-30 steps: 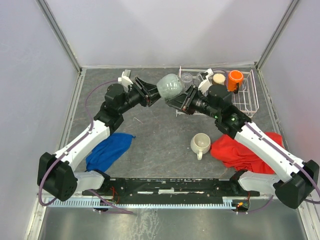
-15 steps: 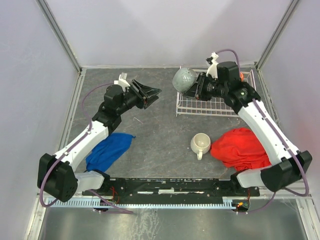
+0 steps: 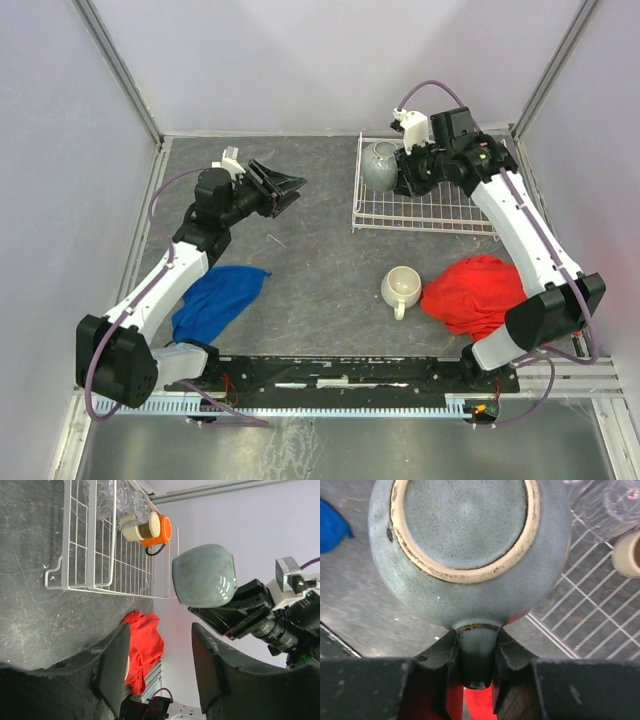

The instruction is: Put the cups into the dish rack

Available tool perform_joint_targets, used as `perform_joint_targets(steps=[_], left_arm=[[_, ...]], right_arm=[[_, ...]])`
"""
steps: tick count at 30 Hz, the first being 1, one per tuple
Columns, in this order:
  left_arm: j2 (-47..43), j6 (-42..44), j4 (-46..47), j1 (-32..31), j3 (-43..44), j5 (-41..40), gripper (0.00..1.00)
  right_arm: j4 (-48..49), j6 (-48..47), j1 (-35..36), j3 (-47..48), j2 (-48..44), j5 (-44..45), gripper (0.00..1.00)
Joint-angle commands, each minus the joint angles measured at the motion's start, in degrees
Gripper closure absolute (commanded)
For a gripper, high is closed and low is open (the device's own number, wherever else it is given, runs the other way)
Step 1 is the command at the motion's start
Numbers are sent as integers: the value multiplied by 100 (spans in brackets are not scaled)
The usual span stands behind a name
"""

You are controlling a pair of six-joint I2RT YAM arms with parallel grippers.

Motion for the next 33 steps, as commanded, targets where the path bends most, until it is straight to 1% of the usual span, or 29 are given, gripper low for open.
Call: perform_joint_targets(steps=[1,5,10,15,23,26,33], left_arm=[[-205,312,-29,174,-42,265,41],[-222,327,-50,284,-111,328,41],[-217,327,-78,370,-134,366,41],[-201,380,-156,457,-151,368,42],[-114,350,-95,507,-244,368,42],[-94,359,-95,513,-253,352,42],[-50,393,-128,516,-271,319,42]], right_arm=[[231,-1295,-272,504,205,87,99],[418,-1633,-553,334,369,-239,99],[479,-2100,-711,187,594,-481,99],[764,-2484,-962,-60,695,-1029,99],[1541,-2808,-1084,-586,865,-1303,99],[2203,-2761,-1116,-958,907,-1348,99],[2799,-2599,-1124,-1100,1277,-1374,99]])
